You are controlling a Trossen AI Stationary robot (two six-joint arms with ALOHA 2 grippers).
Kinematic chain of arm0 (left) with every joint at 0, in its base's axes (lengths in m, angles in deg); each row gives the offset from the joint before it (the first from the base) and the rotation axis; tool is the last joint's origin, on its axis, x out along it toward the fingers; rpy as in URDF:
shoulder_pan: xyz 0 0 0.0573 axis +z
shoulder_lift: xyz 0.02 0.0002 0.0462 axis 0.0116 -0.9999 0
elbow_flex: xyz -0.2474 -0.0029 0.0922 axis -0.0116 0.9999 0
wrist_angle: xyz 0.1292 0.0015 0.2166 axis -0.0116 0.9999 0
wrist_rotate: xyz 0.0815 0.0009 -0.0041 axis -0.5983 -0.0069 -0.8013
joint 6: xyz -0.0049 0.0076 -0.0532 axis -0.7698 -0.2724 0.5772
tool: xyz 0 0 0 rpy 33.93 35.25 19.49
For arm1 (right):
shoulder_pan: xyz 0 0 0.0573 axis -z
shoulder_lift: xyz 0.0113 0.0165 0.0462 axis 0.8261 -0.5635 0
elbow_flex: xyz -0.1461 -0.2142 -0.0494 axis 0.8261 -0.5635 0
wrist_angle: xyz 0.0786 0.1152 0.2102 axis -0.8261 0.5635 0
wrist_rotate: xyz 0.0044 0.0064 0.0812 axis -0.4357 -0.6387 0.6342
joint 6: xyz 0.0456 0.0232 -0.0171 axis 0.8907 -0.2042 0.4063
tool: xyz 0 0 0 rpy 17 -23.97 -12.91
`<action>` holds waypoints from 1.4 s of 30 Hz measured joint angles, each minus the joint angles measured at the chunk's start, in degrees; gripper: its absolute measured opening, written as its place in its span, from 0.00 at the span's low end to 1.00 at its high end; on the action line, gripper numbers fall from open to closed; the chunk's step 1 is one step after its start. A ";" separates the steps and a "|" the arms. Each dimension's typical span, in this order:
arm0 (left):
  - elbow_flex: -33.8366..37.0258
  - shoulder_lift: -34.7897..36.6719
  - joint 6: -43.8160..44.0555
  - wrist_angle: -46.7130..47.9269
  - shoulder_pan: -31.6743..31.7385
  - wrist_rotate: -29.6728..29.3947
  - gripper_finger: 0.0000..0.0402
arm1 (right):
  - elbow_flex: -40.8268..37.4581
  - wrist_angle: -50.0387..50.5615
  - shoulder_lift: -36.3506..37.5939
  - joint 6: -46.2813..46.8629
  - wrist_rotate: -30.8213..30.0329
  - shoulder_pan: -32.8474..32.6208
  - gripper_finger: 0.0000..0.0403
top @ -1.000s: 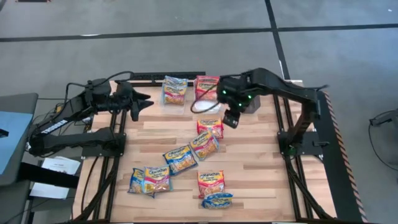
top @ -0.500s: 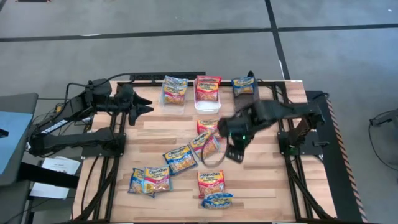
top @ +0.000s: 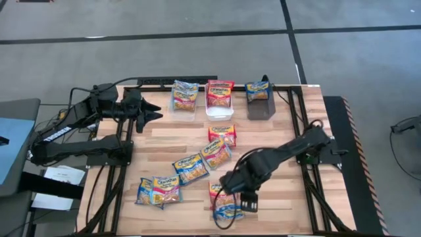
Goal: Sort Maruchan noodles
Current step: Put the blue bag into the black bin
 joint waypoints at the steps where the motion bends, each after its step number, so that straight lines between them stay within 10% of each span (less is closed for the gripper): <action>1: 0.00 0.00 0.00 0.00 0.02 0.00 0.48 | 0.00 -0.40 -0.97 -0.64 0.34 -0.25 0.59; 42: 0.00 -0.02 0.11 4.02 0.00 -0.09 0.48 | -0.13 -11.73 -19.46 -7.99 7.14 -0.73 0.52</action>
